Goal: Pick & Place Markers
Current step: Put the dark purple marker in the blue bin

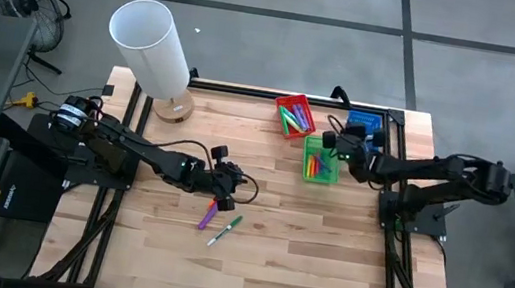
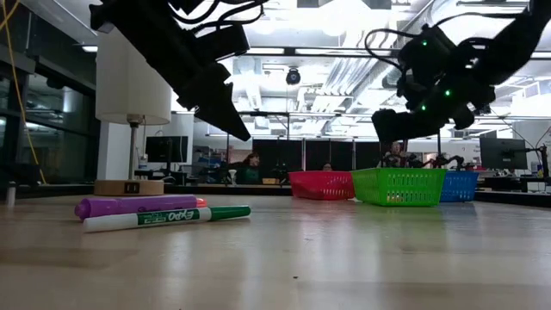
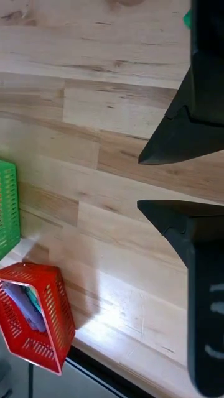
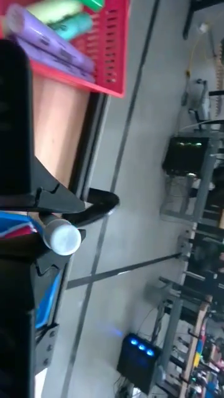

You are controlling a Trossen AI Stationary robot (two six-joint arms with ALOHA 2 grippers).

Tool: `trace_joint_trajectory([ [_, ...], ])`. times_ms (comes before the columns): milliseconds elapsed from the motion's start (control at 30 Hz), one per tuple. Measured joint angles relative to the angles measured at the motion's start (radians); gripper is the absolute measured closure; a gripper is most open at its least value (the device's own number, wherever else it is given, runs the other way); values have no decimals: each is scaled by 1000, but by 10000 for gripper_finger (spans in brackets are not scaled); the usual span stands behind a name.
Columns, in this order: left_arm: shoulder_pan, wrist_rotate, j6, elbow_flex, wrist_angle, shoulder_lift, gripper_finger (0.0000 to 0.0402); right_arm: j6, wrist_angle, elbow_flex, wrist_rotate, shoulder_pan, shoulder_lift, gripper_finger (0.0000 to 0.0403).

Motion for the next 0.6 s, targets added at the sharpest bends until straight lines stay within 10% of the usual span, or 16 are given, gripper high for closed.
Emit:
trace_joint_trajectory([
  [600, 0, 2, -8, 0, 0, 0, 305, -100, 79, -22, -29, -129, 0, 376],
])
